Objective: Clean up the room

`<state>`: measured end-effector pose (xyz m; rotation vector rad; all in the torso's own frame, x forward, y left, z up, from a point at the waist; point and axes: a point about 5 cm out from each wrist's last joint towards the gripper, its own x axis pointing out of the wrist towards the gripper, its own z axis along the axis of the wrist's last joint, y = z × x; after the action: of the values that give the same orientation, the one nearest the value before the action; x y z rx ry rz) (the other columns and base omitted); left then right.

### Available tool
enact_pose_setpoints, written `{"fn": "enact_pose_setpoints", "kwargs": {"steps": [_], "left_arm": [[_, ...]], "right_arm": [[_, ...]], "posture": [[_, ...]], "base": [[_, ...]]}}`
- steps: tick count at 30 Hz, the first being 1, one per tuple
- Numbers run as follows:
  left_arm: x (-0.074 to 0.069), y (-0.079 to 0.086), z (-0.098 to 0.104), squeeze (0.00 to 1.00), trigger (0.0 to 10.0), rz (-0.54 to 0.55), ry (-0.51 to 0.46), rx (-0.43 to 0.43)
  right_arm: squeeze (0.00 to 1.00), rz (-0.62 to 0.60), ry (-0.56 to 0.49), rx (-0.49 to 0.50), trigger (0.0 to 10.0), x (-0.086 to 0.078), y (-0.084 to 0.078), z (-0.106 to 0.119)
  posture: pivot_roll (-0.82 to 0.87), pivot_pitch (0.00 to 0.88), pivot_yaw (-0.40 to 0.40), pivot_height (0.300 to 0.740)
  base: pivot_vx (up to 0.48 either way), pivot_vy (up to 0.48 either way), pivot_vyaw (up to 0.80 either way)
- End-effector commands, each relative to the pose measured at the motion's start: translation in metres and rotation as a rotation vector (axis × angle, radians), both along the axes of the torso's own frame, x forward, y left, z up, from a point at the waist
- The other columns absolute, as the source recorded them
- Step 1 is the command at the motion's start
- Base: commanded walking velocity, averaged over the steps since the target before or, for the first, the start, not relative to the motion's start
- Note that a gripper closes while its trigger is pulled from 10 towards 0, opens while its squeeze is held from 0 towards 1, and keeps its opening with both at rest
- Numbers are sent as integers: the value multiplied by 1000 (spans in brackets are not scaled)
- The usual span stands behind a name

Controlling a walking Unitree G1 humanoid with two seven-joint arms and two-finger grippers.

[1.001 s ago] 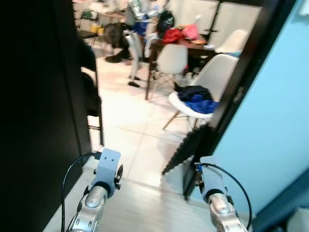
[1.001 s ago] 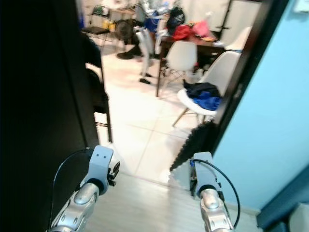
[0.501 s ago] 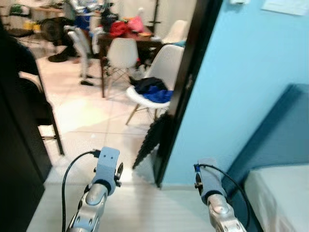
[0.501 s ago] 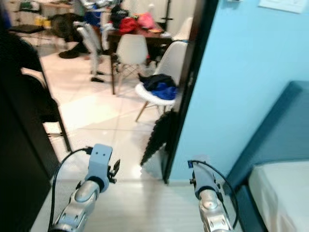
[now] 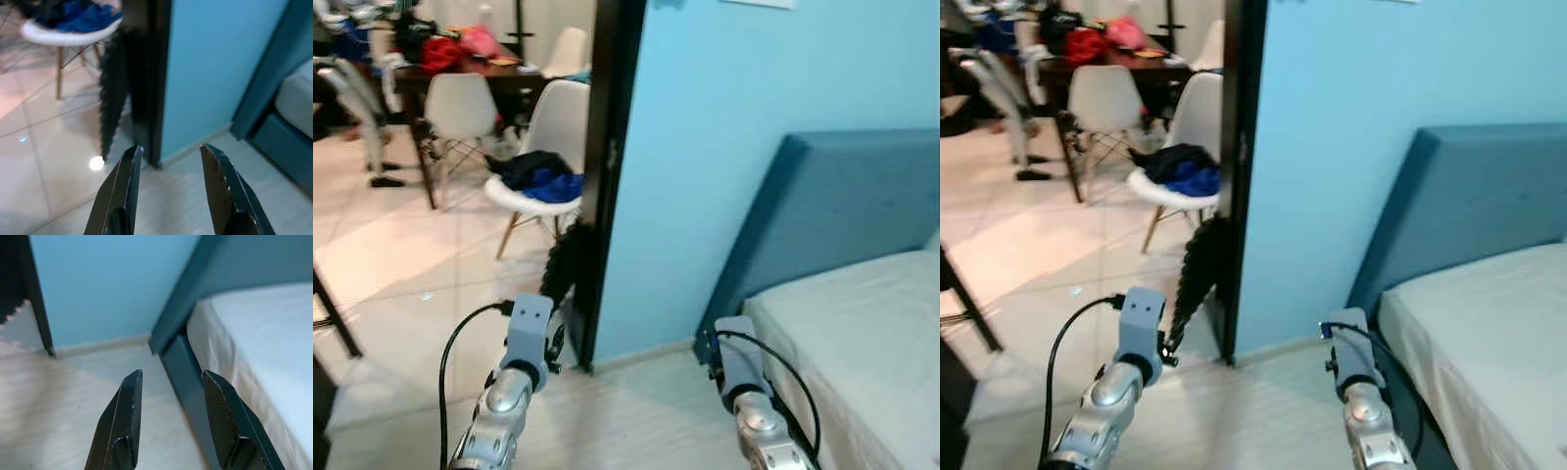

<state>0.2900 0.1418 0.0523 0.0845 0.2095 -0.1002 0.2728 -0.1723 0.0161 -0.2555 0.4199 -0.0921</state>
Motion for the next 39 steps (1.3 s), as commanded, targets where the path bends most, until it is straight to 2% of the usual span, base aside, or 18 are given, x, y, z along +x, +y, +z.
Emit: {"fn": "enact_pose_setpoints", "kwargs": {"steps": [1,20,23,39], "left_arm": [[0,-3,-1,0,10000,-7,8,-14],[5,-2,5,0,10000,4,-7,-46],[7,-3,7,0,10000,3,-12,-52],[9,-5,10,0,10000,0,-17,-77]], "right_arm": [[0,-23,10,-4,10000,-1,-6,-1],[0,-26,-15,24,10000,3,-3,4],[0,18,-8,-17,10000,5,0,5],[0,27,-14,0,10000,6,3,6]], "posture": [[-24,0,-90,740],[-20,0,-85,740],[-18,0,-83,740],[-18,0,-83,740]], "base": [[0,0,-800],[0,0,-800],[0,0,0],[0,-18,0]]}}
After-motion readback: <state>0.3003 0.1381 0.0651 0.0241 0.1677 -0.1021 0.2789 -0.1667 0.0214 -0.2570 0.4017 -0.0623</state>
